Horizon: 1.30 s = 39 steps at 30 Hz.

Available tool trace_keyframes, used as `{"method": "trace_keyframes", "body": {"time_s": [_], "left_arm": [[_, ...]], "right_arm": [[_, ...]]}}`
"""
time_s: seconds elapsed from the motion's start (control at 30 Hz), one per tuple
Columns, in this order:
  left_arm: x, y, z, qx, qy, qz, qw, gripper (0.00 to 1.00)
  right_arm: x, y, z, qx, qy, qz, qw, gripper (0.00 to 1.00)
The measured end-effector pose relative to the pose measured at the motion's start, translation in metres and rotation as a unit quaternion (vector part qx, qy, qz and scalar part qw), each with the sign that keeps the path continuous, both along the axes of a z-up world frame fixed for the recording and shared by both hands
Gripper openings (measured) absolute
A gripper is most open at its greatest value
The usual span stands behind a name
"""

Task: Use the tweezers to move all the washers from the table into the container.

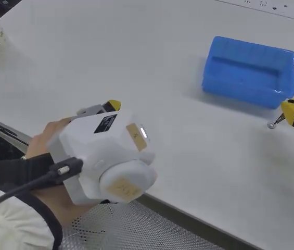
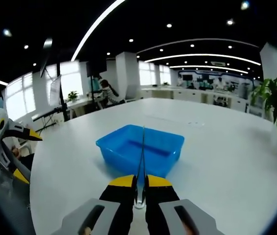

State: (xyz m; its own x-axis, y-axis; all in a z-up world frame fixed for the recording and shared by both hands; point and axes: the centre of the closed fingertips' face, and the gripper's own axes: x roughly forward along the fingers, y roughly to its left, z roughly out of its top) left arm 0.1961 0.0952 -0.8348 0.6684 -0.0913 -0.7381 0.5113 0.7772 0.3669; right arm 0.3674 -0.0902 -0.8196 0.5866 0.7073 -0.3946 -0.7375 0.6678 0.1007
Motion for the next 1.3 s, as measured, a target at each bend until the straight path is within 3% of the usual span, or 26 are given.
{"method": "trace_keyframes", "body": {"time_s": [0.13, 0.27, 0.47, 0.77, 1.07, 1.3], "left_arm": [[0.000, 0.000, -0.001, 0.000, 0.003, 0.001, 1.0000, 0.83], [-0.001, 0.000, -0.002, 0.002, 0.007, -0.002, 1.0000, 0.83], [-0.002, -0.002, -0.005, 0.003, 0.015, -0.006, 0.9999, 0.83], [-0.002, -0.002, -0.007, 0.004, 0.019, -0.005, 0.9998, 0.83], [-0.005, -0.002, -0.012, 0.008, 0.034, -0.005, 0.9994, 0.83], [-0.005, -0.002, -0.013, 0.007, 0.036, -0.003, 0.9993, 0.83]], "right_arm": [[-0.002, -0.001, -0.001, 0.012, 0.000, -0.002, 0.9999, 0.04], [0.000, -0.002, 0.001, 0.022, -0.021, -0.002, 0.9995, 0.03], [0.003, -0.005, 0.000, 0.039, -0.018, -0.011, 0.9990, 0.03], [0.004, -0.006, -0.006, 0.045, -0.022, -0.007, 0.9987, 0.03], [0.007, -0.007, -0.006, 0.046, -0.028, -0.005, 0.9985, 0.03], [0.008, -0.009, -0.009, 0.057, -0.022, -0.009, 0.9981, 0.03]]}}
